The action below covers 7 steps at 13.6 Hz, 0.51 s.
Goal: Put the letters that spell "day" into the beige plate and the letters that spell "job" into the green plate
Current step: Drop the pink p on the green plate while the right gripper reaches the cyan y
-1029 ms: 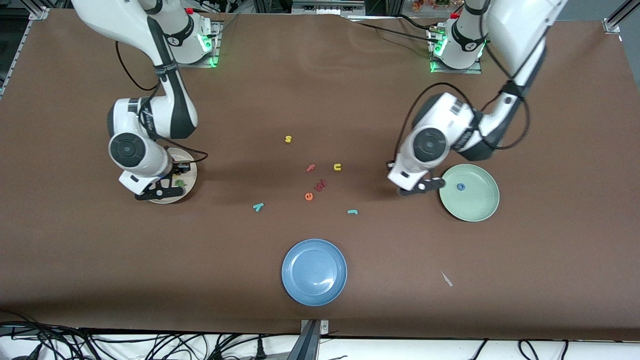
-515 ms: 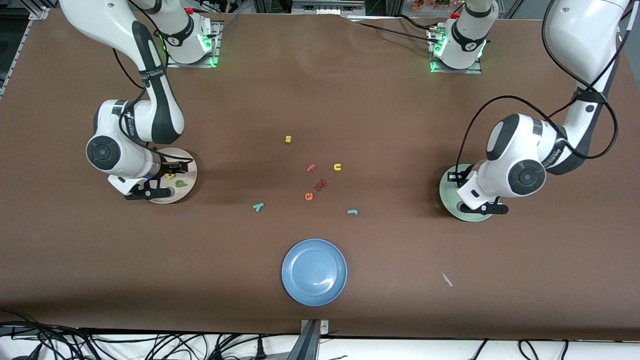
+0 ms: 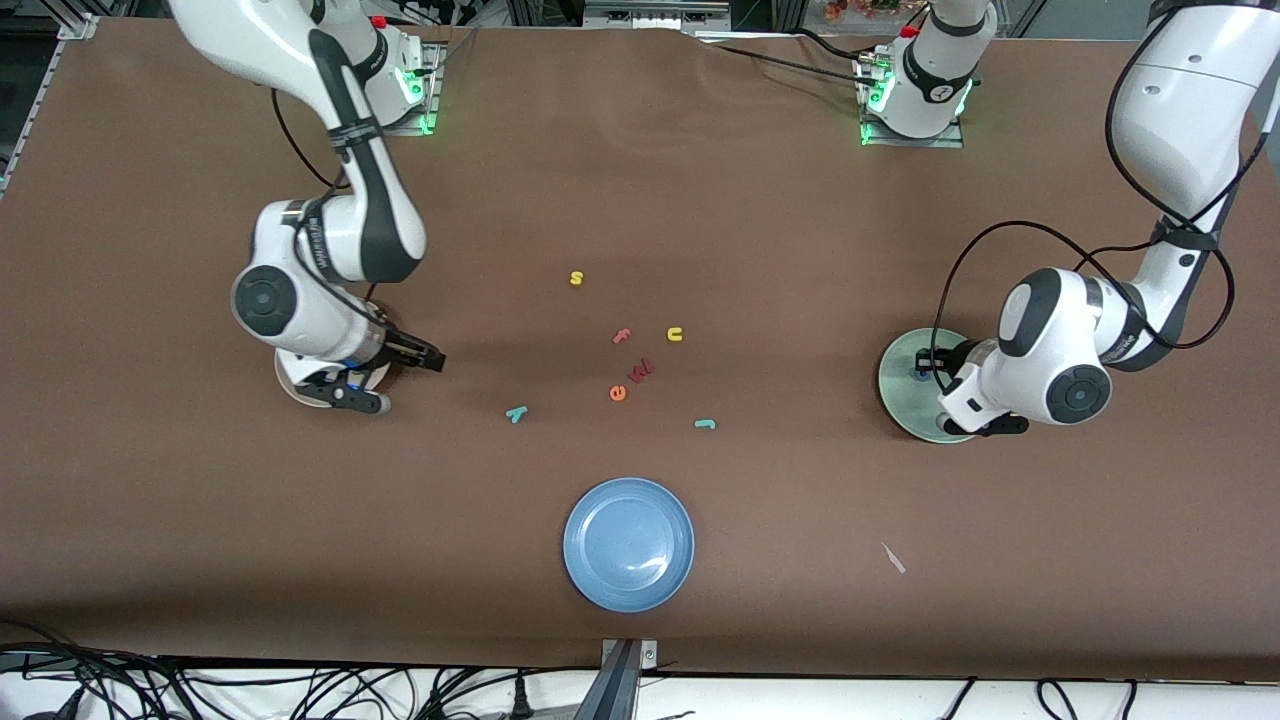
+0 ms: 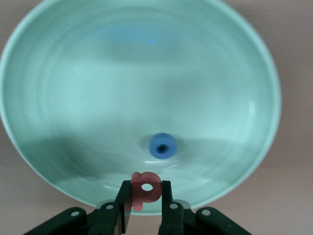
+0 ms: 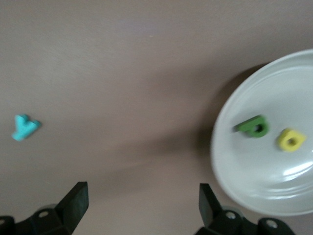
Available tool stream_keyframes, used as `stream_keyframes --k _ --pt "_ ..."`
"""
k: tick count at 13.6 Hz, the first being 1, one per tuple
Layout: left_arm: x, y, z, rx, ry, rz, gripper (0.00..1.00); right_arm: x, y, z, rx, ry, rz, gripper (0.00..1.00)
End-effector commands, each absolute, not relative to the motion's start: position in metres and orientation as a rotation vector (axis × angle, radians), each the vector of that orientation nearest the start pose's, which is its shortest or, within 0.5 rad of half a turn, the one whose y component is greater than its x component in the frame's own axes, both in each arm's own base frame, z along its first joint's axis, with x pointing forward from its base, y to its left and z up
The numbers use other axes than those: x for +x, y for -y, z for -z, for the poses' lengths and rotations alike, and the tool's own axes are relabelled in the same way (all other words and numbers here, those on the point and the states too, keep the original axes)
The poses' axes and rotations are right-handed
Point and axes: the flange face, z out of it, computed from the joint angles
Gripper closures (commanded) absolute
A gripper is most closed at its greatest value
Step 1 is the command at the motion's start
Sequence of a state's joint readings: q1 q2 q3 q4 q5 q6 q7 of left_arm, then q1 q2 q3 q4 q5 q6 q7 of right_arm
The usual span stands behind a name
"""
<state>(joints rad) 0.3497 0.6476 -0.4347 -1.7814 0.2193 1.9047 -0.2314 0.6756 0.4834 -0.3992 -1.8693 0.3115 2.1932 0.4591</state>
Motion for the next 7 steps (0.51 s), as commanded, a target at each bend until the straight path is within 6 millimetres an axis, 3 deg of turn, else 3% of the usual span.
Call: stream_keyframes --k 1,2,4,6,7 --pt "0.603 0.017 -0.182 -3.044 0.023 -0.715 0.72 0.619 -0.239 -0.263 -3.047 -0.717 -0.115 0.00" --pt "0.602 0.015 -0.179 -3.046 0.032 -0.723 0.03 0.625 -0.245 -0.260 -3.052 -0.722 -0.104 0.00" --pt "0.604 0.016 -0.187 -3.047 0.031 -0.711 0.00 0.626 -0.260 -0.255 -3.038 -0.723 -0.109 0.00" --pt "0.606 0.026 -0.199 -3.055 0.033 -0.694 0.00 0.629 -0.258 -0.259 -3.028 -0.720 -0.096 0.00" --pt "0.608 0.040 -0.214 -3.066 -0.012 -0.658 0.00 0.630 -0.255 -0.259 -3.016 -0.735 -0.107 0.00"
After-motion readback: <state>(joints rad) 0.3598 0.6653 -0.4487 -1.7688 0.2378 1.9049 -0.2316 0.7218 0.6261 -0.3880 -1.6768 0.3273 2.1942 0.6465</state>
